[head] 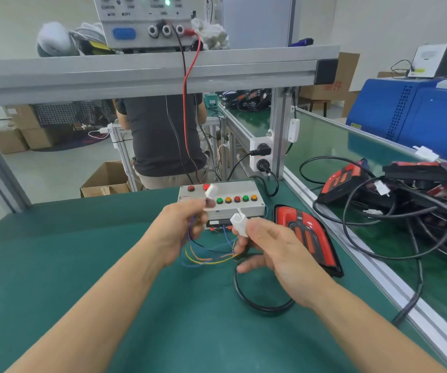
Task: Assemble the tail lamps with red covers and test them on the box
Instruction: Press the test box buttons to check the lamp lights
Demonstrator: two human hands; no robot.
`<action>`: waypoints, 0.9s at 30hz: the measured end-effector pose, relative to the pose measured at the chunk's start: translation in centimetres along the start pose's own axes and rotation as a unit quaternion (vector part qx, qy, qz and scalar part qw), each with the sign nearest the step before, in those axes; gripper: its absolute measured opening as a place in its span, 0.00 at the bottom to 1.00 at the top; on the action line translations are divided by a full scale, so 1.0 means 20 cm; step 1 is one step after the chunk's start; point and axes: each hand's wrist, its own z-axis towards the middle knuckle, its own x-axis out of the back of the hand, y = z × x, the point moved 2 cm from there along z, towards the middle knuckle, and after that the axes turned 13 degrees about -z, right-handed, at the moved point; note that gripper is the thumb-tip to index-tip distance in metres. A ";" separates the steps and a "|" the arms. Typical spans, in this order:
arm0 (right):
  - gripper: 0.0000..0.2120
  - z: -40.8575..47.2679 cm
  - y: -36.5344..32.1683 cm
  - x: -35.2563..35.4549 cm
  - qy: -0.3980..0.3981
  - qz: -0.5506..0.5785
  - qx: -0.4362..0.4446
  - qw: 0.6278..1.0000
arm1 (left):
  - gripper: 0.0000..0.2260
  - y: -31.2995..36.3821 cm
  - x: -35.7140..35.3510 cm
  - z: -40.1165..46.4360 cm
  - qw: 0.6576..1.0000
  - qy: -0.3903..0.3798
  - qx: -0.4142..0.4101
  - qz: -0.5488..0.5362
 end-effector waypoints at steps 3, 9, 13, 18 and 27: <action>0.12 0.02 -0.01 -0.01 0.026 -0.048 0.009 0.998 | 0.07 -0.03 0.03 -0.06 0.998 -0.008 -0.049 0.025; 0.03 0.07 0.01 -0.05 0.131 -0.036 0.002 0.991 | 0.09 0.00 0.09 -0.10 0.986 -0.062 -0.098 0.117; 0.06 0.10 0.02 -0.11 0.175 -0.084 -0.014 0.981 | 0.14 0.03 0.11 -0.10 0.963 -0.105 -0.096 0.228; 0.07 0.12 0.03 -0.16 0.200 -0.177 -0.018 0.963 | 0.18 0.05 0.16 -0.09 0.960 -0.111 -0.093 0.239; 0.06 0.13 0.04 -0.20 0.180 -0.262 -0.017 0.948 | 0.11 0.09 0.20 -0.05 0.926 -0.153 -0.011 0.345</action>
